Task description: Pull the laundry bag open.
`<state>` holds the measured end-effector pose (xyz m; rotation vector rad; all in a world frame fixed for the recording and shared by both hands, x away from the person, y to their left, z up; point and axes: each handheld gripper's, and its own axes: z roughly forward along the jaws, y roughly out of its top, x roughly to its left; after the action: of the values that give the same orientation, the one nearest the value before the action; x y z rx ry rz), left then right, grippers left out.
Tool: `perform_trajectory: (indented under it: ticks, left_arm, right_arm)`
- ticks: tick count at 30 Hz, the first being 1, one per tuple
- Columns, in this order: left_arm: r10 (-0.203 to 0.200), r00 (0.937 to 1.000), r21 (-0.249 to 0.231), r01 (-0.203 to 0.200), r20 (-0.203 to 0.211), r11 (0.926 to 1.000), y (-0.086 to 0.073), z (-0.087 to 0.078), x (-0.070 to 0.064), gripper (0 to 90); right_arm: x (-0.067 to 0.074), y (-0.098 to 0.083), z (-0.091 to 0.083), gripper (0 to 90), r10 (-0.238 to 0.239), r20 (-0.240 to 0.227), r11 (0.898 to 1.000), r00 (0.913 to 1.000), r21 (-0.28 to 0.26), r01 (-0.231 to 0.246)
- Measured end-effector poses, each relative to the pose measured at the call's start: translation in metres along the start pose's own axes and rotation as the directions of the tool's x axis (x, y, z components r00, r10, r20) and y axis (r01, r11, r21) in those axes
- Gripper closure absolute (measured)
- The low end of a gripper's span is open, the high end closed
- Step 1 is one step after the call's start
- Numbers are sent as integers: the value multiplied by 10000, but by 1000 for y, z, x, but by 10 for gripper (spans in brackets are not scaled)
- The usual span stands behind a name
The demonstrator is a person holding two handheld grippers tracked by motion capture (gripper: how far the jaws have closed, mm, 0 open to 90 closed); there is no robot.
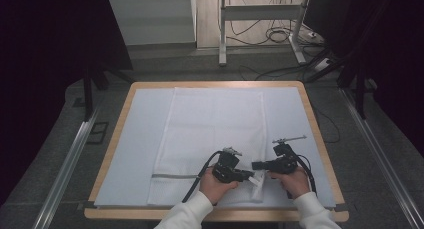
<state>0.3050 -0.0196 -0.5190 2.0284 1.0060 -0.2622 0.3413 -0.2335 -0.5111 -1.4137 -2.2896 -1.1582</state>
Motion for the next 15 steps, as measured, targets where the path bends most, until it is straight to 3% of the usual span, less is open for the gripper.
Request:
perform_trajectory:
  ticks: [3,5,8,15]
  left_arm:
    - [0,10000,46,0,8,10000,0,0,1,869]
    - [75,9997,171,-71,-212,9998,-1,0,3,869]
    - [-272,9996,144,271,67,9995,-4,-1,10,869]
    - [-239,9997,34,239,-12,9997,-5,-4,9,868]
  right_arm:
    - [0,0,0,883,-18,18,10000,10000,10,18]
    - [0,-1,0,883,-20,34,10000,10000,11,20]
    - [-1,-1,-2,883,-27,2,10000,10000,6,27]
    - [-2,-2,-1,883,-50,-20,10000,10000,-25,50]
